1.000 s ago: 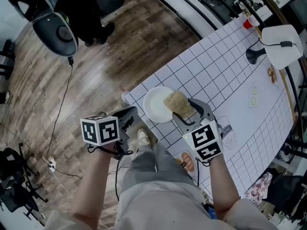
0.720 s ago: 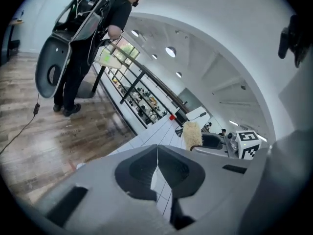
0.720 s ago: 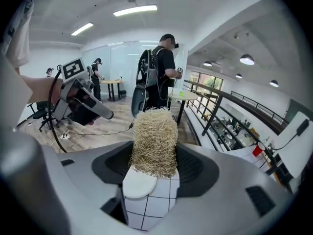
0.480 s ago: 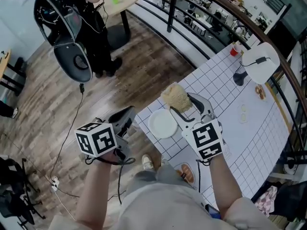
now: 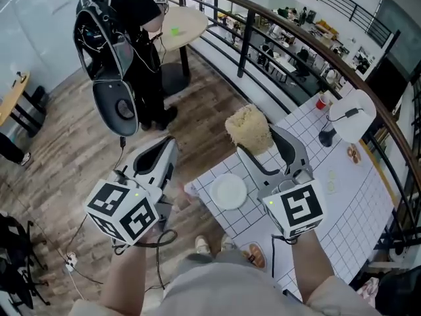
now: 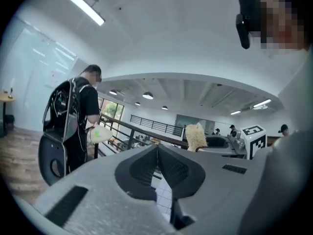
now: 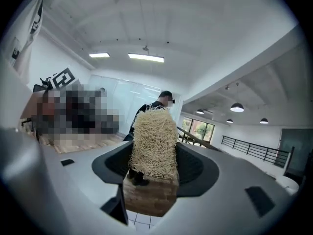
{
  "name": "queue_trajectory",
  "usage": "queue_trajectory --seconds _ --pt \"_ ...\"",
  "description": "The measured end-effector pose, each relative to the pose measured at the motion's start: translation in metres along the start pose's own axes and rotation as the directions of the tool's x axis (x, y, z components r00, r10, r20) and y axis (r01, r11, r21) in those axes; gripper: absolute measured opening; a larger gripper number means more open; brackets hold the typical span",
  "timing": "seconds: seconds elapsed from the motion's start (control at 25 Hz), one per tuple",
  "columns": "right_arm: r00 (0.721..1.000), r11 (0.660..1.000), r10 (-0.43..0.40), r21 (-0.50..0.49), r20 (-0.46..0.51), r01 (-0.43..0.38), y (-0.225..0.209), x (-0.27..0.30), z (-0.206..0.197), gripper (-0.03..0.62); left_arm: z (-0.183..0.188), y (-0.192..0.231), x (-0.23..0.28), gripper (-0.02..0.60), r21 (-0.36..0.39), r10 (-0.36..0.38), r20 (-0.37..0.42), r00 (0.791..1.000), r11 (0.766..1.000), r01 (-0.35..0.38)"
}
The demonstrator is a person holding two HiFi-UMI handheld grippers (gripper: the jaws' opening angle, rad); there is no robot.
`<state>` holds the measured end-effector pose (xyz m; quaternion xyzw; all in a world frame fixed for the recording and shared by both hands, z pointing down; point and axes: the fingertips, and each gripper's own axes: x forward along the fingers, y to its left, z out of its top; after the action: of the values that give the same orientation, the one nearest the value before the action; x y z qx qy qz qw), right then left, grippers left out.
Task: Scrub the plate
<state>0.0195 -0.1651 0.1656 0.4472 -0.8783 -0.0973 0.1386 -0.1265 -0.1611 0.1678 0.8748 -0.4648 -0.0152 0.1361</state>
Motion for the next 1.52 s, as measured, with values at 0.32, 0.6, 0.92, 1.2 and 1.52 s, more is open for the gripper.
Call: queue_trajectory --seconds 0.32,0.6,0.92,1.2,1.52 --pt "0.982 0.998 -0.042 -0.03 0.182 0.048 -0.016 -0.023 0.091 0.265 0.076 -0.024 -0.024 0.015 0.26 0.037 0.208 0.977 0.961 -0.092" --pt "0.961 0.997 -0.063 -0.027 0.268 0.073 -0.008 -0.054 0.118 0.265 0.1 -0.046 -0.048 0.015 0.375 0.028 0.306 0.952 0.915 -0.148" --pt "0.958 0.996 -0.09 0.022 0.271 0.087 -0.001 -0.069 0.096 0.265 0.071 -0.049 -0.058 0.014 0.404 0.037 0.29 0.956 0.901 -0.157" --pt "0.976 0.997 -0.076 0.031 0.206 0.071 0.019 -0.076 0.058 0.265 0.017 -0.043 -0.059 0.014 0.344 0.076 0.179 0.981 0.929 -0.135" --pt "0.992 0.999 -0.018 0.045 0.123 0.013 0.043 -0.079 0.027 0.265 -0.009 -0.05 -0.058 0.014 0.334 0.076 0.117 0.99 0.936 -0.112"
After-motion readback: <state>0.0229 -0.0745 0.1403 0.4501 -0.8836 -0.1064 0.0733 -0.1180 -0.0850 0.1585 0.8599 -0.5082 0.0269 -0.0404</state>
